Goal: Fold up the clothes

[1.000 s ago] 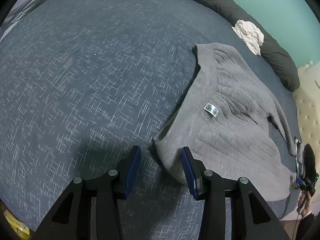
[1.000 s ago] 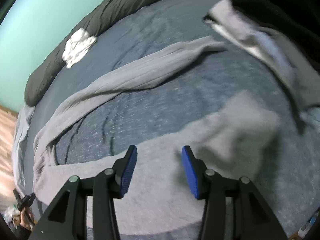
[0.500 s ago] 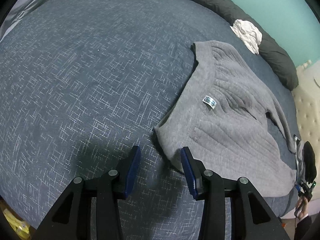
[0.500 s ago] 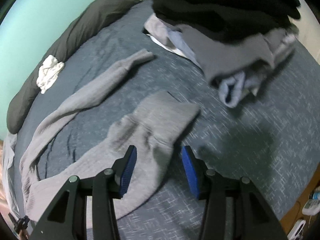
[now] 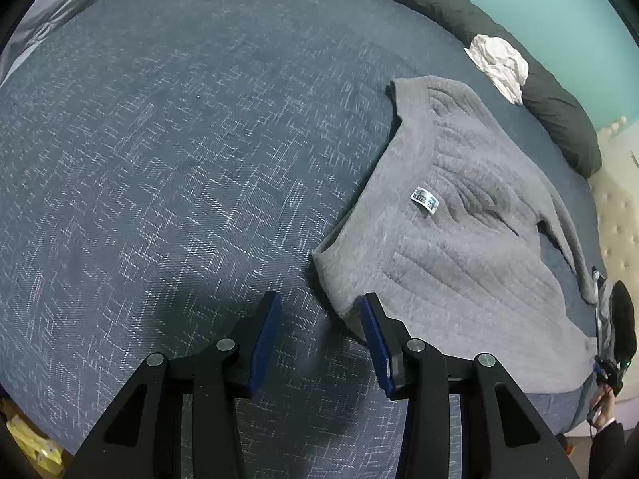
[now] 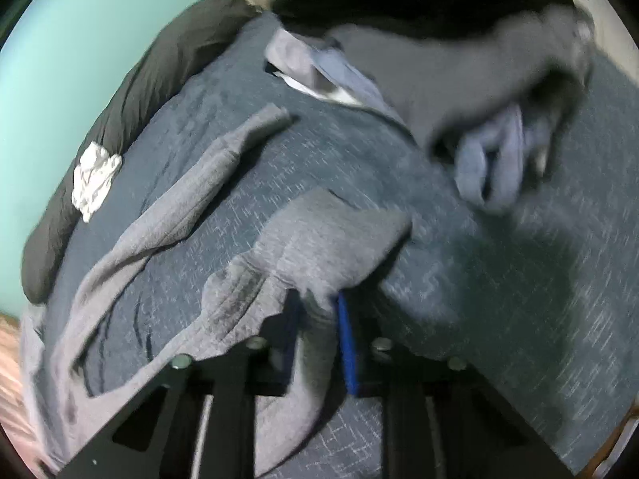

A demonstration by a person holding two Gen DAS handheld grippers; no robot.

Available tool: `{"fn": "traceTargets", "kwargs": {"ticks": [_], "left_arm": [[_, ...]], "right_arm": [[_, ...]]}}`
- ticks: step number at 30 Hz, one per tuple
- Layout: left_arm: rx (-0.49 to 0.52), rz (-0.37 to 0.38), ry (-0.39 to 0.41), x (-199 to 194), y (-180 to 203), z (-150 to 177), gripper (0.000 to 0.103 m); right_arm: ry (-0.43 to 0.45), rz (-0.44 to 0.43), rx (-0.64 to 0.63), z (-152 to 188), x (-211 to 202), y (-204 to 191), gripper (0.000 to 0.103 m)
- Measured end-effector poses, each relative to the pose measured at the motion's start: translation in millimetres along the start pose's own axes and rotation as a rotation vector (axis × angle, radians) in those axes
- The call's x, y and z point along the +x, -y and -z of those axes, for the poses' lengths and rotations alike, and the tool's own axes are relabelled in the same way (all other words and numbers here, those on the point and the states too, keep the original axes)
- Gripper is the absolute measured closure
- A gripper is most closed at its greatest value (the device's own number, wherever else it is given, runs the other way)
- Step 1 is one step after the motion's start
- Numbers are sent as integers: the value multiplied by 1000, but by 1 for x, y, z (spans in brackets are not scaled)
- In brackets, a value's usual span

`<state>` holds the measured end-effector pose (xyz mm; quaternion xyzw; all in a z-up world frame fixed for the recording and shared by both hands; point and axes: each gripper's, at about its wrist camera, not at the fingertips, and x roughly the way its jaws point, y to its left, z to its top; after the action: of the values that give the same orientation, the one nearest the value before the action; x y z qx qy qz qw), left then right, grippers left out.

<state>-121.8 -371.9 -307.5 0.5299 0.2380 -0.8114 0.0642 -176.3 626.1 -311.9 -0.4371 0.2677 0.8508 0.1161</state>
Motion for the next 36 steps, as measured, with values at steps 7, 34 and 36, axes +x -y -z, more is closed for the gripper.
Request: {"fn": "traceTargets", "kwargs": {"ticks": [7,34,36], "left_arm": [[10,4,6,0,8,-2,58],[-78,29,36,1,-8,-5,57],[-88,37,38,1,-10,-4,57]], "right_arm": [[171,52,-149,-12,-42,-14,96],[78,172,-163,-1,-49,-1,87],[85,136,-173,-2,-52,-10,87]]}}
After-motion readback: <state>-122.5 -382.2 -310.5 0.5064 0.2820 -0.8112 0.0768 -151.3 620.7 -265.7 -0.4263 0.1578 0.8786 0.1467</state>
